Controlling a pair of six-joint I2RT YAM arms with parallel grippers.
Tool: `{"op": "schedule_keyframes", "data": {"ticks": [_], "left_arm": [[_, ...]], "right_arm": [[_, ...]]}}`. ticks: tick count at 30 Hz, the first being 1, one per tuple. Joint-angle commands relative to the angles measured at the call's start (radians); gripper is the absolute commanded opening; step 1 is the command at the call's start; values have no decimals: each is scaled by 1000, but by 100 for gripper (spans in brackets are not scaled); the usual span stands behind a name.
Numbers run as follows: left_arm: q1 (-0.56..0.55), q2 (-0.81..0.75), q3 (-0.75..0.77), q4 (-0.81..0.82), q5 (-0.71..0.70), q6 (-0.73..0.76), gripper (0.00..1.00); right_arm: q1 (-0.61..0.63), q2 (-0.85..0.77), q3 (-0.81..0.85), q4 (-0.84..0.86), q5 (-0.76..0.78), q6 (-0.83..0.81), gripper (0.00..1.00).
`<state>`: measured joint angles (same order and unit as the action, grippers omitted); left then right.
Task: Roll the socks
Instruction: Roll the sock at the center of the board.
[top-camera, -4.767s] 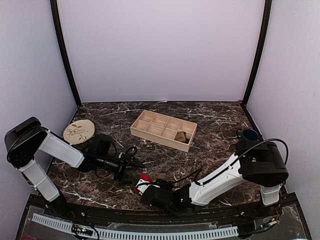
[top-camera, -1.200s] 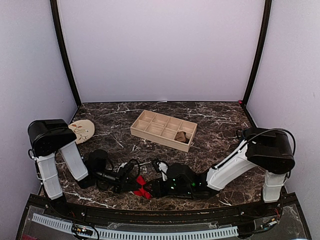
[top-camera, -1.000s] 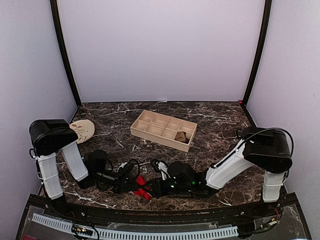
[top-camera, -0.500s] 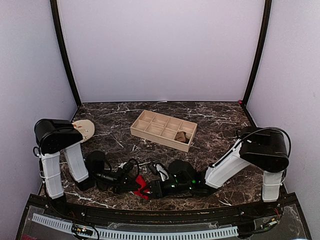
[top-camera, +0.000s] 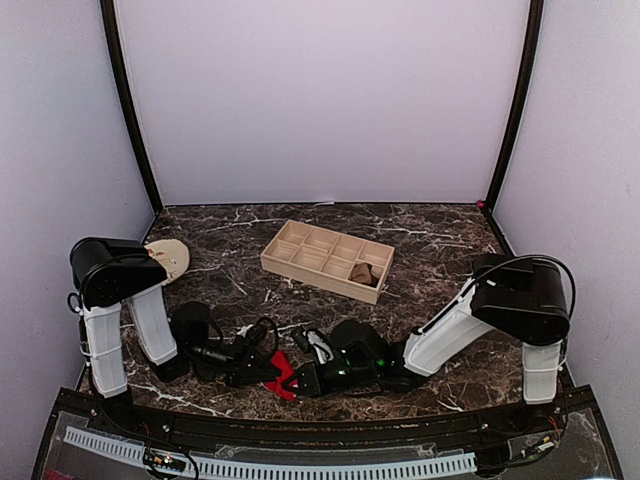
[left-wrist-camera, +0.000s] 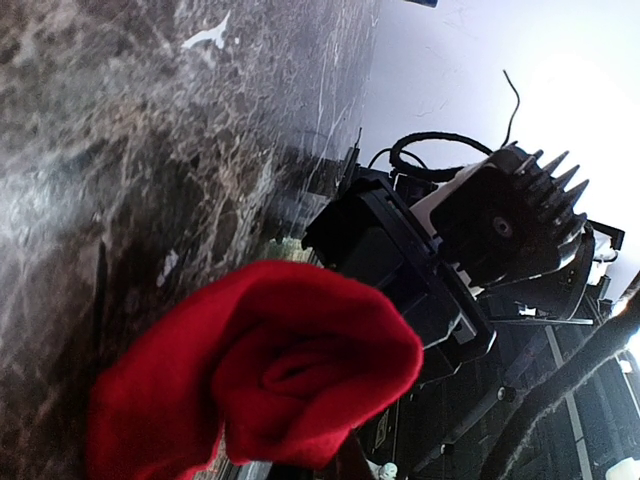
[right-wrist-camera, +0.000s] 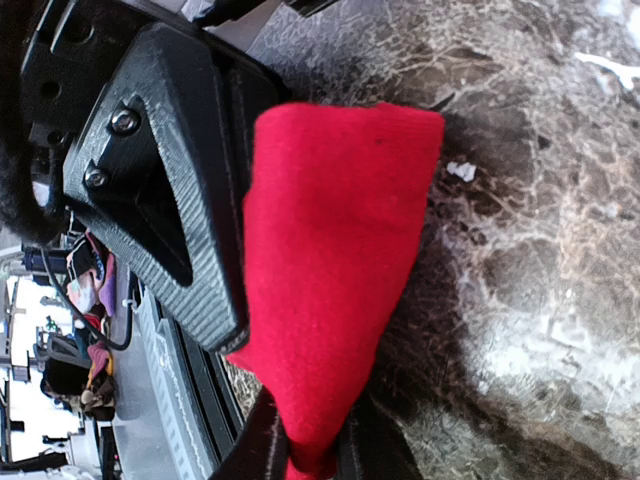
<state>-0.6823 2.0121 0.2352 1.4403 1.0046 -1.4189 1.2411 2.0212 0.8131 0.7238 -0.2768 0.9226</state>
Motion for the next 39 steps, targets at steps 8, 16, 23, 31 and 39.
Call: {"op": "schedule_keyframes", "data": {"ticks": [8, 16, 23, 31, 39], "left_arm": [[9, 104, -126, -93, -167, -197, 10], [8, 102, -172, 106, -249, -322, 14], [8, 95, -199, 192, -294, -358, 17], [15, -42, -80, -208, -288, -160, 27], [43, -313, 228, -1064, -391, 308, 39]], "right_arm": [[-13, -17, 126, -324, 74, -102, 0], [-12, -28, 281, -671, 150, -203, 0], [-12, -5, 448, -918, 234, -292, 0], [-13, 7, 507, -1078, 313, -365, 0], [-13, -8, 511, -1146, 367, -429, 0]]}}
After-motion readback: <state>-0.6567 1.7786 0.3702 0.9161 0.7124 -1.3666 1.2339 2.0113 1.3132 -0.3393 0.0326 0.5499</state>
